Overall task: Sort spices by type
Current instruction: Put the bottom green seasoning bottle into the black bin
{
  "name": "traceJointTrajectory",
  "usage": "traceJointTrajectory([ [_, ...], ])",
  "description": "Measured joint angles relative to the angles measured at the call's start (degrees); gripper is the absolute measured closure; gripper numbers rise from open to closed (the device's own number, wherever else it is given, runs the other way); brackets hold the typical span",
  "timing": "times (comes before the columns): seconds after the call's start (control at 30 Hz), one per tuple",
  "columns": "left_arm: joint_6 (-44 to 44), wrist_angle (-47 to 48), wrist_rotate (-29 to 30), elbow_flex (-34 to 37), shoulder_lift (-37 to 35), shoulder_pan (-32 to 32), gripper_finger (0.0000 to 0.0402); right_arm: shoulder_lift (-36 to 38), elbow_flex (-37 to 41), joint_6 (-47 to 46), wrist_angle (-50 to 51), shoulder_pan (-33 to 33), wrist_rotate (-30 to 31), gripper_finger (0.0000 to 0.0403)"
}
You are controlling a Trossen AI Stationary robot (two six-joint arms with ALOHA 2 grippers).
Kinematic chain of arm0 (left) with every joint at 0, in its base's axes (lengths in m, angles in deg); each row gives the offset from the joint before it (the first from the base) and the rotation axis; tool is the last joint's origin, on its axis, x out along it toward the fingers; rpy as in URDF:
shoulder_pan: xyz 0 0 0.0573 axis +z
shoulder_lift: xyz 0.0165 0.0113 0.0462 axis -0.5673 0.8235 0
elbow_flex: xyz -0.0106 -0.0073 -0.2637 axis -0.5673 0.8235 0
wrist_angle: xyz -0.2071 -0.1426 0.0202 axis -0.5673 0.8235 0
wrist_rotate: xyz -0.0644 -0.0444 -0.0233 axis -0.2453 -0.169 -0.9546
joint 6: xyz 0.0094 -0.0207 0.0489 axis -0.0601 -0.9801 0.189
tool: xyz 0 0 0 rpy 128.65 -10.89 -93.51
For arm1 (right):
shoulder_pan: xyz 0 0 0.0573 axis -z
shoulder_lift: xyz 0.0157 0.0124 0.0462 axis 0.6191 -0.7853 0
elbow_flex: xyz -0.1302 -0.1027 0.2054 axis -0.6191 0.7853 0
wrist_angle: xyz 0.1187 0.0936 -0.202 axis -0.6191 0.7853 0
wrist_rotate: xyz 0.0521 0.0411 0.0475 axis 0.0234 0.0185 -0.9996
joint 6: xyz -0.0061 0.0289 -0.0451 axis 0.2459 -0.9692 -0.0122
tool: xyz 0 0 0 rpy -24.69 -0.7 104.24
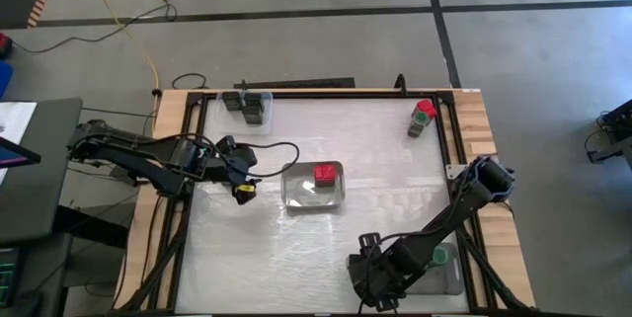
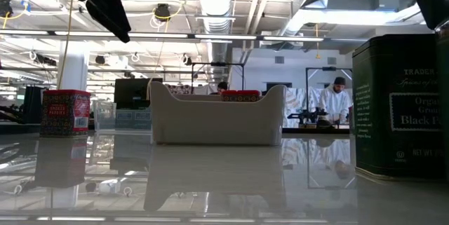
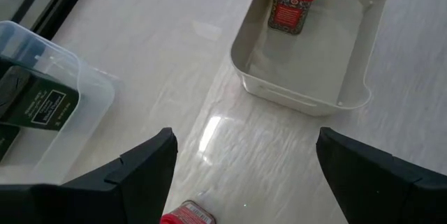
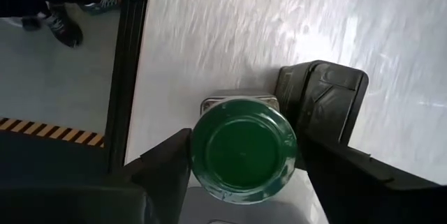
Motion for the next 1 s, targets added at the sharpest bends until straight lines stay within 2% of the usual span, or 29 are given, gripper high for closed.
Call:
traceJointTrajectory([
  [0.2, 0.0, 0.0, 0.0, 0.0, 0.0, 0.0, 0.0075, 0.0, 0.0, 0.0, 0.0, 0.0, -0.1, 0.0176],
  [0.53, 0.0, 0.0, 0.0, 0.0, 0.0, 0.0, 0.0075, 1.0, 0.0, 0.3, 0.7, 0.0, -0.1, 0.0179],
  [0.63, 0.0, 0.0, 0.0, 0.0, 0.0, 0.0, 0.0075, 3.8, 0.1, 0.2, 0.6, 0.0, 0.4, 0.0179],
  [0.87, 0.0, 0.0, 0.0, 0.0, 0.0, 0.0, 0.0075, 13.5, 0.0, -1.8, 1.4, -1.1, 6.1, 0.0179],
  [1.0, 0.0, 0.0, 0.0, 0.0, 0.0, 0.0, 0.0075, 19.0, -0.1, -6.9, 8.0, -3.2, 7.8, 0.0179],
])
